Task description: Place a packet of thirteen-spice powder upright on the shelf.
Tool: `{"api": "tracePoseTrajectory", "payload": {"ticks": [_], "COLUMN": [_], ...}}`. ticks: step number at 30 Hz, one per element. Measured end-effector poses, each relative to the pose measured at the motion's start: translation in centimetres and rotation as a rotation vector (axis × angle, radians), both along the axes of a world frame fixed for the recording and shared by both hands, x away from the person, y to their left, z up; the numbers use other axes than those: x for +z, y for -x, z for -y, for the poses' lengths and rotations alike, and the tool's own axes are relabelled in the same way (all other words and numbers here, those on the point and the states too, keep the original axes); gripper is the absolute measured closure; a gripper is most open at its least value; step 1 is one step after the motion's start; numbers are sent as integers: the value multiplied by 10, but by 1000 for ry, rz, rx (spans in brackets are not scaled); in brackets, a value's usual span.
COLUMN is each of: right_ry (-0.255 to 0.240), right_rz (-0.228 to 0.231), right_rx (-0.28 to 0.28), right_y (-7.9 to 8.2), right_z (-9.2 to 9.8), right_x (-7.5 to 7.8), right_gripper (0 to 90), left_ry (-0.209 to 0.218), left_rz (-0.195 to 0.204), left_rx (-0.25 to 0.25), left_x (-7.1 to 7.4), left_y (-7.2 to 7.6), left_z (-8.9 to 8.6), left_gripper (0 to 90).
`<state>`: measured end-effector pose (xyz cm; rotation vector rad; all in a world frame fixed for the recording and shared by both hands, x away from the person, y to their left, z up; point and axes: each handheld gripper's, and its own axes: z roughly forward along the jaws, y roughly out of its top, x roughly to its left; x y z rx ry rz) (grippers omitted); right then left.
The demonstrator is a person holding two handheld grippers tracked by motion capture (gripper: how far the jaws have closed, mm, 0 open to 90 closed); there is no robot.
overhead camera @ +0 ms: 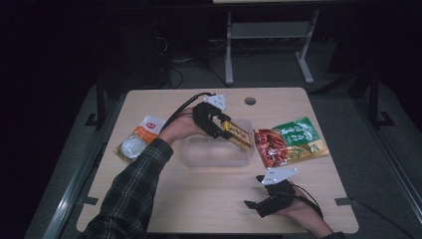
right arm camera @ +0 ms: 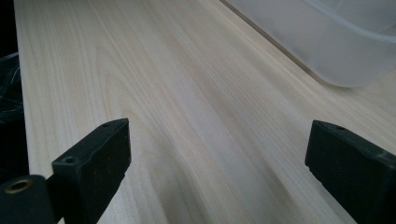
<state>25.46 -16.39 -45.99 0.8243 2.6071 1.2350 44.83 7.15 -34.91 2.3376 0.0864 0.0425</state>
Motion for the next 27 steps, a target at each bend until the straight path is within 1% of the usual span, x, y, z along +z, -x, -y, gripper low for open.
{"api": "tracePoseTrajectory", "payload": {"ticks": [5, 8, 11, 13, 15, 16, 17, 18, 22, 23, 27], "right_ry": [-1, -2, -3, -3, -4, -4, -5, -5, -7, -7, -8], "right_rz": [0, 1, 1, 7, 0, 6, 0, 6, 5, 6, 3], "right_rx": [2, 5, 6, 9, 6, 10, 6, 11, 12, 13, 12], "right_y": [0, 0, 0, 0, 0, 0, 0, 0, 0, 0, 1], "right_z": [0, 0, -1, -1, -1, -1, -1, -1, -1, -1, -2], "right_x": [0, 0, 0, 0, 0, 0, 0, 0, 0, 0, 1], "right_gripper": [64, 64, 64, 64, 64, 64, 64, 64, 64, 64, 64], "left_ry": [39, 49, 46, 48, 51, 54, 60, 64, 53, 53, 50], "left_rz": [-12, -13, -4, -4, -6, -8, -12, -17, -21, -27, -29], "left_rx": [4, 4, -5, -7, -8, -6, -3, 1, -3, -2, -6], "left_x": [0, 1, 2, 2, 2, 1, 0, -1, -6, -8, -13], "left_y": [-3, -4, -5, -5, -5, -5, -6, -6, -8, -8, -9], "left_z": [5, 10, 18, 23, 29, 30, 33, 35, 43, 46, 53], "left_gripper": [318, 318, 318, 318, 318, 318, 318, 318, 318, 318, 318]}}
